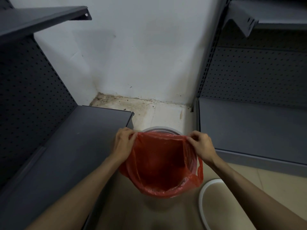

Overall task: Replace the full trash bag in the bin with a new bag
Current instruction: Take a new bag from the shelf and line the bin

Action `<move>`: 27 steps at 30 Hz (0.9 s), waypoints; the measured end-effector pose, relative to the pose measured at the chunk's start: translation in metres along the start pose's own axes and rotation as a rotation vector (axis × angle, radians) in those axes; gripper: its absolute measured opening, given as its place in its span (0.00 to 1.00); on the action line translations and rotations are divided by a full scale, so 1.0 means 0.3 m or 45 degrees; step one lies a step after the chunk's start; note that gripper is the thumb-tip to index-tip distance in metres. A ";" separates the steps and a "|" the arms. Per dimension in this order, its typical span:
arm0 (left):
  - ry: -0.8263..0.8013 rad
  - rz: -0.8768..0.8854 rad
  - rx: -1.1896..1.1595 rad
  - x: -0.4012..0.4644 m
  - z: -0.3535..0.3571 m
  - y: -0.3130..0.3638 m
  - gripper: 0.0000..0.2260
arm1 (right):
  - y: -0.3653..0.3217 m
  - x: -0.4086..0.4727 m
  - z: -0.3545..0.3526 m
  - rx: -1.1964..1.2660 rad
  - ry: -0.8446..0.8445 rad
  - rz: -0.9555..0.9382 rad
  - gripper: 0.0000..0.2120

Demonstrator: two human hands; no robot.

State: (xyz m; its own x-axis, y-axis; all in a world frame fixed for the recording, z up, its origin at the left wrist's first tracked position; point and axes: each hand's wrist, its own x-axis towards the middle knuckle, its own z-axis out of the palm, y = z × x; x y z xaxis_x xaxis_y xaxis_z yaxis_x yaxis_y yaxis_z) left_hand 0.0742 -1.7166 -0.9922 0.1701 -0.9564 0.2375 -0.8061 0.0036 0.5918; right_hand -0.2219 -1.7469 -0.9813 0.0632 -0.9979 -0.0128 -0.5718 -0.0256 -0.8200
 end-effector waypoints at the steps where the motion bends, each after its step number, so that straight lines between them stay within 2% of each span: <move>1: 0.011 -0.046 -0.060 0.004 0.006 0.003 0.07 | 0.001 0.004 0.005 0.067 0.017 0.023 0.06; 5: -0.001 -0.286 -0.319 0.032 0.024 0.001 0.06 | 0.017 0.026 0.010 0.268 0.049 0.120 0.09; 7: -0.002 -0.366 -0.354 0.050 0.034 -0.006 0.05 | 0.025 0.040 0.019 0.287 0.068 0.140 0.11; 17: -0.065 -0.529 -0.380 0.130 0.085 -0.036 0.08 | 0.052 0.130 0.078 0.229 0.085 0.389 0.14; 25: -0.089 -0.803 -0.572 0.139 0.119 -0.055 0.10 | 0.077 0.149 0.089 0.159 0.030 0.449 0.13; 27: -0.080 -0.823 -0.610 0.127 0.118 -0.051 0.07 | 0.086 0.132 0.088 0.178 0.009 0.449 0.13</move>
State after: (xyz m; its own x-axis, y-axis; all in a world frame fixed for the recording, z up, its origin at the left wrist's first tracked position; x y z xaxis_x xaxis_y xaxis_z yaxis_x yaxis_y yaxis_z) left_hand 0.0731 -1.7635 -1.0194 0.4762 -0.8265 -0.3001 -0.2261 -0.4450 0.8665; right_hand -0.2126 -1.7855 -1.0182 -0.1238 -0.9444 -0.3045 -0.4405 0.3273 -0.8359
